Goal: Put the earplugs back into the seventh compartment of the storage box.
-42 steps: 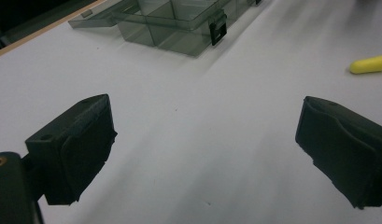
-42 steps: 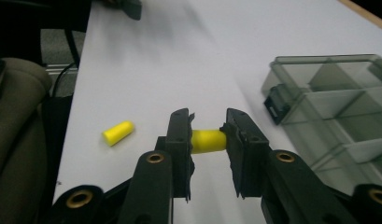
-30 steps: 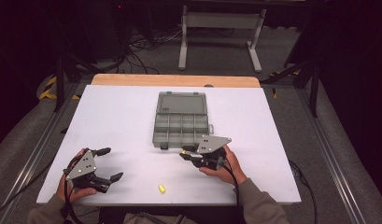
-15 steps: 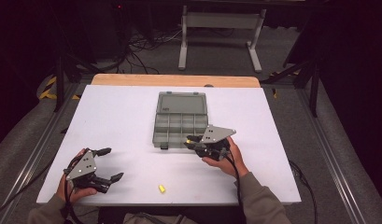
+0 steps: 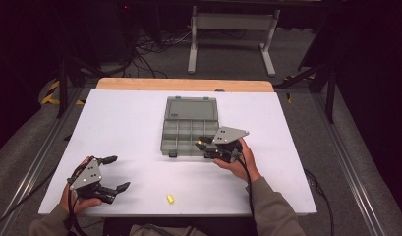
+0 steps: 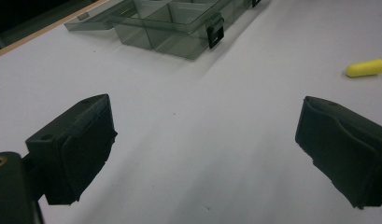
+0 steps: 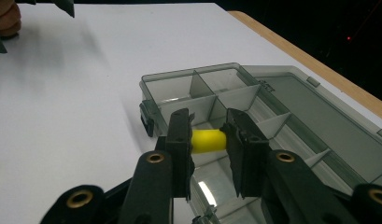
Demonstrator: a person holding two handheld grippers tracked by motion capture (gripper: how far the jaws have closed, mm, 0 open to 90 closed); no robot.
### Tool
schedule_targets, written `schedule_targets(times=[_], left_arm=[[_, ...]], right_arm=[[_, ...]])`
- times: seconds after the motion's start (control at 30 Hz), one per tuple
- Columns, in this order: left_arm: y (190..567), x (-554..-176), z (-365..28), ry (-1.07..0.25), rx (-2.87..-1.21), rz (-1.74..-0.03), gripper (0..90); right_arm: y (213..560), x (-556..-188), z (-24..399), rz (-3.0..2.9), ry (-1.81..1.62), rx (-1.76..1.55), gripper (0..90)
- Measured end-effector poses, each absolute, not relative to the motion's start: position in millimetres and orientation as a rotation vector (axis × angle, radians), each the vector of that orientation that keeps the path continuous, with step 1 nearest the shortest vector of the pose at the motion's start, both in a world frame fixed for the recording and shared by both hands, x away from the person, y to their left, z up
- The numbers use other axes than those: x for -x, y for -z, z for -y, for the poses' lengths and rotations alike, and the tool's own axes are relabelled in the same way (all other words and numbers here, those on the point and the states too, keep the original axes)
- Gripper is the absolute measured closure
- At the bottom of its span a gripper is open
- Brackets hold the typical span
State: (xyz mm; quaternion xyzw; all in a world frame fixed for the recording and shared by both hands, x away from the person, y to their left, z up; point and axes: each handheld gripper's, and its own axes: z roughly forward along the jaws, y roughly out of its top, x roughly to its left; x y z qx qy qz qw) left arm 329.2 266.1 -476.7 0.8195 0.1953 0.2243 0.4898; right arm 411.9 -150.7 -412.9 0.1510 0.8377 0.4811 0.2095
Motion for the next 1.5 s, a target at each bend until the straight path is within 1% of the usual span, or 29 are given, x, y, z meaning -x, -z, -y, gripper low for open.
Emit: schedule_targets(times=[0.3, 0.8, 1.27, 1.33, 1.5], left_arm=[[477.1, -329.3, -265.5, -0.541, -1.995, -0.470, 5.4], [477.2, -328.8, -264.6, -0.536, -1.997, -0.467, 5.7], [477.6, -329.5, -264.7, -0.537, -2.002, -0.468, 5.7], [477.7, -329.5, -264.4, -0.537, -2.004, -0.467, 5.7], [477.7, -329.5, -264.2, -0.536, -2.006, -0.468, 5.7]], right_arm=[[415.1, -419.3, 147.8, -2.328, -1.323, -0.445, 72.0], [432.1, -437.1, 139.5, -2.350, -1.235, -0.586, 70.5], [438.3, -438.6, 136.5, -2.366, -1.198, -0.613, 67.9], [438.7, -438.7, 136.4, -2.367, -1.195, -0.615, 66.0], [439.3, -437.8, 136.5, -2.361, -1.194, -0.620, 65.0]])
